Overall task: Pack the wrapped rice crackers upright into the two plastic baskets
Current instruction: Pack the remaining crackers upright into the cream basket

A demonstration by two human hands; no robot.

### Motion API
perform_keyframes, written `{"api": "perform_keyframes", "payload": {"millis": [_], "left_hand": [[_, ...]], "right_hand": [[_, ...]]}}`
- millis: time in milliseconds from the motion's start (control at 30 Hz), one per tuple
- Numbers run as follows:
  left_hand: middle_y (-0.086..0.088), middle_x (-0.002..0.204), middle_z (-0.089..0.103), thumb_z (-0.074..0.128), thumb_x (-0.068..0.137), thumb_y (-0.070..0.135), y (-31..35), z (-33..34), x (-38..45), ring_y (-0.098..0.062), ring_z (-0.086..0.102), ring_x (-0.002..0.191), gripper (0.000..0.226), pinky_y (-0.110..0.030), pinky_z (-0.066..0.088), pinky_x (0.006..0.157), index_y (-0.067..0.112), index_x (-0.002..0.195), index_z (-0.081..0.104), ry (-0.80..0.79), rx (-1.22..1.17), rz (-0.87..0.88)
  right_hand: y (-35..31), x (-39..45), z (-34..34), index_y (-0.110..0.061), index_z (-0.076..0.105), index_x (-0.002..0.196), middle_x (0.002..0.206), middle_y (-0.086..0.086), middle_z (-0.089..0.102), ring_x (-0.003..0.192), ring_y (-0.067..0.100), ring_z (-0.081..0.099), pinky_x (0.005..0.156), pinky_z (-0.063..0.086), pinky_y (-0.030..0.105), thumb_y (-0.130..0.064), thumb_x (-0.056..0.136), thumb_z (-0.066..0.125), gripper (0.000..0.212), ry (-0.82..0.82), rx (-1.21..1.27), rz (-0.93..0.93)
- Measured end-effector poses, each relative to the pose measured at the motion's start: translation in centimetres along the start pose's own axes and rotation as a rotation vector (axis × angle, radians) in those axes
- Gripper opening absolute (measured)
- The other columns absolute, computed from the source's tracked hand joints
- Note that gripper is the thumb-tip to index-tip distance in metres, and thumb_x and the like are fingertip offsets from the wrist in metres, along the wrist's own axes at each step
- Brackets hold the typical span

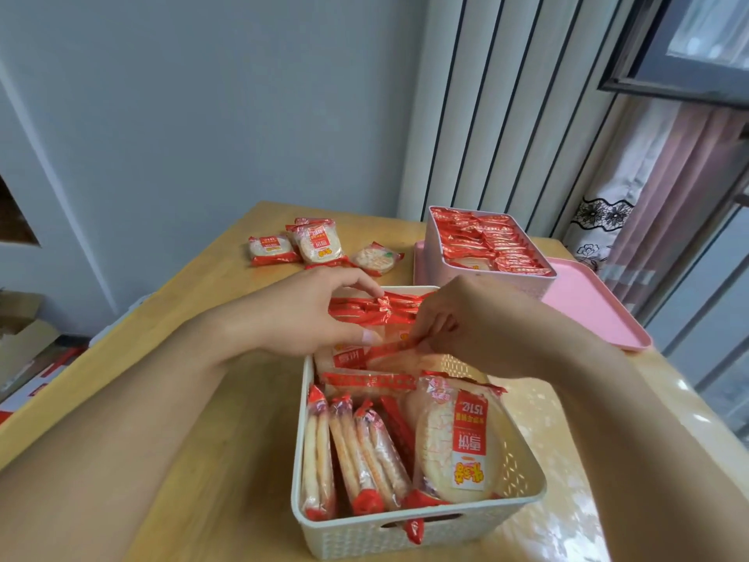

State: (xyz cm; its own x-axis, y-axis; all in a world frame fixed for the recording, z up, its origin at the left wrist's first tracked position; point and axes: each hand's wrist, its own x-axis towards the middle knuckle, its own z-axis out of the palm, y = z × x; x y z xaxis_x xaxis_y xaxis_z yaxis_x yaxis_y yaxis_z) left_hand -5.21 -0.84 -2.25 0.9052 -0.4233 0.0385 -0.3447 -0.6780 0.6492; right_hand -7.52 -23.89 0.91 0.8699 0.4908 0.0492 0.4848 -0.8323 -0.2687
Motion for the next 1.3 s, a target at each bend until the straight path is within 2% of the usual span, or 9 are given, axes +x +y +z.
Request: {"api": "perform_keyframes", "payload": {"millis": [300,433,633,733,900,1000,1100,1200,1300], "left_hand": [[0.023,0.133,0.054,0.091,0.07,0.029,-0.2,1.8,1.0,-0.004,0.046,0.128,0.026,-0.04,0.041,0.11,0.035,0.074,0.065,0.122,0.218,0.029],[0.025,0.134,0.05,0.089,0.071,0.035,0.0,2.1,0.9,-0.002,0.036,0.133,0.023,-0.039,0.035,0.114,0.037,0.074,0.066,0.132,0.294,0.001],[0.027,0.121,0.065,0.089,0.066,0.049,1.7,0.5,-0.1,0.006,0.059,0.115,0.045,-0.026,0.051,0.095,0.044,0.105,0.067,0.171,-0.174,0.085],[0.023,0.115,0.068,0.086,0.075,0.038,2.4,1.3,-0.1,0.006,0.065,0.105,0.044,-0.022,0.058,0.084,0.039,0.114,0.066,0.26,-0.297,0.152],[0.019,0.116,0.067,0.078,0.08,0.026,1.8,1.8,0.3,0.003,0.061,0.112,0.047,-0.026,0.056,0.093,0.032,0.124,0.063,0.386,-0.263,0.206],[0.015,0.12,0.067,0.078,0.081,0.007,1.4,1.8,0.7,-0.003,0.065,0.11,0.064,-0.022,0.055,0.09,0.036,0.133,0.054,0.46,-0.3,0.18],[0.003,0.116,0.073,0.061,0.093,-0.006,1.4,1.5,1.1,-0.013,0.072,0.1,0.045,-0.032,0.061,0.081,0.028,0.122,0.062,0.601,-0.55,0.078],[-0.006,0.097,0.076,0.047,0.104,0.011,2.3,0.8,0.6,-0.022,0.072,0.081,0.024,-0.036,0.059,0.067,0.016,0.116,0.066,0.562,-0.985,-0.014],[-0.01,0.101,0.075,0.053,0.102,0.032,2.9,1.0,0.4,-0.024,0.073,0.082,0.025,-0.041,0.06,0.072,0.016,0.112,0.069,0.457,-0.981,0.018]], "right_hand": [[1.1,-1.4,-3.2,-0.054,0.061,0.08,0.081,-0.025,0.069,0.08,-0.004,0.067,0.075,0.058,0.024,-0.021,0.087,0.077,0.037,0.332,0.164,-0.036],[0.6,-1.5,-3.0,-0.053,0.064,0.081,0.08,-0.028,0.069,0.081,-0.007,0.066,0.075,0.059,0.027,-0.025,0.087,0.077,0.032,0.337,0.134,-0.022],[0.5,-2.2,-3.9,-0.034,0.075,0.09,0.084,-0.018,0.075,0.082,0.003,0.071,0.071,0.06,0.031,-0.025,0.084,0.074,0.01,0.467,0.402,-0.118],[0.5,-1.8,-3.5,-0.035,0.075,0.085,0.088,-0.022,0.074,0.084,0.001,0.071,0.074,0.059,0.026,-0.02,0.083,0.076,0.015,0.428,0.408,-0.155],[0.6,-1.6,-3.1,-0.049,0.074,0.074,0.107,-0.03,0.067,0.097,-0.002,0.065,0.079,0.056,0.024,-0.031,0.075,0.082,0.02,0.275,0.222,-0.149],[0.1,-1.5,-2.8,-0.046,0.076,0.077,0.112,-0.025,0.066,0.099,0.001,0.066,0.081,0.058,0.029,-0.03,0.076,0.082,0.018,0.32,0.187,-0.181],[-0.1,-1.4,-2.5,-0.045,0.076,0.08,0.112,-0.022,0.065,0.097,0.001,0.066,0.08,0.059,0.032,-0.029,0.078,0.081,0.018,0.417,0.142,-0.209],[0.0,-1.2,-2.2,-0.041,0.077,0.082,0.113,-0.02,0.066,0.09,0.0,0.065,0.074,0.058,0.028,-0.031,0.081,0.08,0.01,0.473,0.025,-0.176],[0.0,-0.7,-1.7,-0.04,0.076,0.082,0.116,-0.018,0.064,0.087,0.0,0.06,0.068,0.046,0.016,-0.034,0.081,0.079,0.007,0.412,-0.077,-0.118]]}}
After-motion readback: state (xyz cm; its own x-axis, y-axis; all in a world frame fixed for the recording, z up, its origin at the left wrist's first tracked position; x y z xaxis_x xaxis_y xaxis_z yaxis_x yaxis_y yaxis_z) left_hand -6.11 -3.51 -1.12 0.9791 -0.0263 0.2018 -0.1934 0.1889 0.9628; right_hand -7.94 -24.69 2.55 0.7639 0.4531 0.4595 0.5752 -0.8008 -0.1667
